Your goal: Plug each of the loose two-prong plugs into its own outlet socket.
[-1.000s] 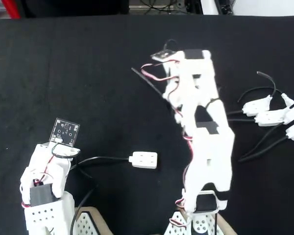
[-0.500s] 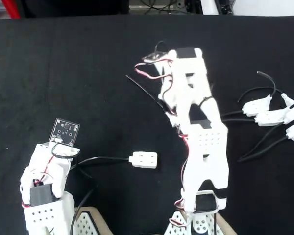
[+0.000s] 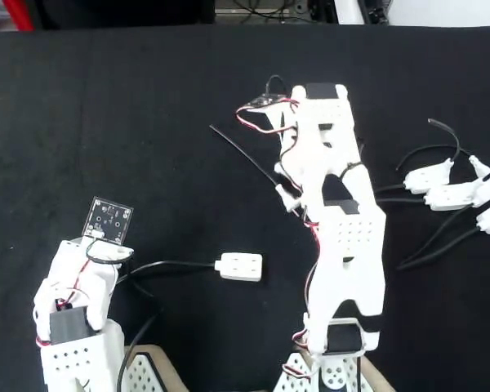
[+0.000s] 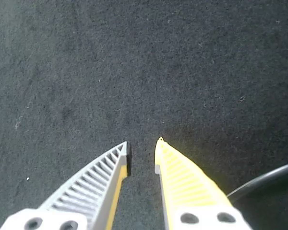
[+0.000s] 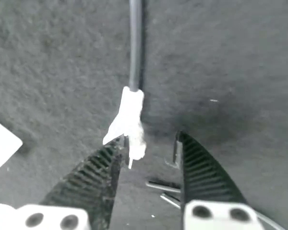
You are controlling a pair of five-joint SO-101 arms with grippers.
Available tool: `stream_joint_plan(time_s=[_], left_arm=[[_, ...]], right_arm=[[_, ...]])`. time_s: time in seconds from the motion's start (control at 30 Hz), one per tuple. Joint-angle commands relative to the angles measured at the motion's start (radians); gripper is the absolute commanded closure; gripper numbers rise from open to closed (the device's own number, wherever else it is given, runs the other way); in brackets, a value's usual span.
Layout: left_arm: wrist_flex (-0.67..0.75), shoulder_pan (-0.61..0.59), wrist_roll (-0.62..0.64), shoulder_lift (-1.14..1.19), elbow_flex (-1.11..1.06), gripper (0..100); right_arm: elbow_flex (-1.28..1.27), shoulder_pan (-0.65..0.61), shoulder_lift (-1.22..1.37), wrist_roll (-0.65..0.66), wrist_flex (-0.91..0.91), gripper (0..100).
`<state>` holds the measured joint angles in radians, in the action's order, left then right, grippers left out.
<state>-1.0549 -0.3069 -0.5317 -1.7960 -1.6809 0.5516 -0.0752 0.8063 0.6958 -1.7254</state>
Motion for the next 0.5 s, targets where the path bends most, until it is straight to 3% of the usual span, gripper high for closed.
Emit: stream_joint_plan(time_s=[0.0,0.3,0.47], left_arm=[[0.012,-0.004,-0.009,-0.006,-0.019,89],[0.012,-0.004,-0.009,-0.006,-0.019,89],[0.012,-0.004,-0.009,-0.006,-0.019,89]], right_arm=[[-0.051,-0.049,-0.007,-0.003,0.015,84.3],[-0.150,-0.063,-0.008,-0.003,0.080,85.3],[-0.140,-0.061,-0.015,-0.084,0.086,98.7]])
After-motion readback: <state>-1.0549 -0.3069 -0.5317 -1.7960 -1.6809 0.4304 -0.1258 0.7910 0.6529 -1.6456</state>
